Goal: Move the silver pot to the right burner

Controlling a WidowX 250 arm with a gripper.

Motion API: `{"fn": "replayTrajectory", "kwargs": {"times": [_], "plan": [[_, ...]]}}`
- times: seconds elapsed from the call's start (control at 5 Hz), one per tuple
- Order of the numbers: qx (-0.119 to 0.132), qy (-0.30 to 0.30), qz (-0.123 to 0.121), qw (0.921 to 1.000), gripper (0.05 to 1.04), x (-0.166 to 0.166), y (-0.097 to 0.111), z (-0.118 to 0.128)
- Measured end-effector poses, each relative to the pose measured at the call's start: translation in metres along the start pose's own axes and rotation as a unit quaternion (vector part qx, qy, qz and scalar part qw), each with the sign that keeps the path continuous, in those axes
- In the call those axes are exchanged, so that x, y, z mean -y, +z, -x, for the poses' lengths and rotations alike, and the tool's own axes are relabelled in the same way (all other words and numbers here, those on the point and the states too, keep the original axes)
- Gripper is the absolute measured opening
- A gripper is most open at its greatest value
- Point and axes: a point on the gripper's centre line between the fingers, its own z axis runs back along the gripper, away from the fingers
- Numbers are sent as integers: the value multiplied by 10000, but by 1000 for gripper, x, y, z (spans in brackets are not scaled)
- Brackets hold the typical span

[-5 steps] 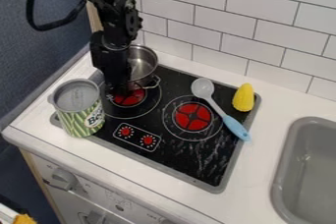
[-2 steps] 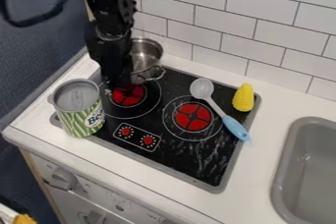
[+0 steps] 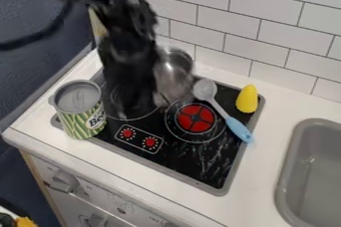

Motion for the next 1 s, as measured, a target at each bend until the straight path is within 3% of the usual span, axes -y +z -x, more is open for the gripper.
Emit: {"fn": "replayTrajectory", "kwargs": {"times": [0.4, 0.8, 1.0], "plan": [[-477, -949, -332, 9938, 74, -47, -21, 41], [-633, -1407, -340, 9874, 94, -61, -37, 54], [-608, -1489, -451, 9859, 267, -60, -39, 55]]}}
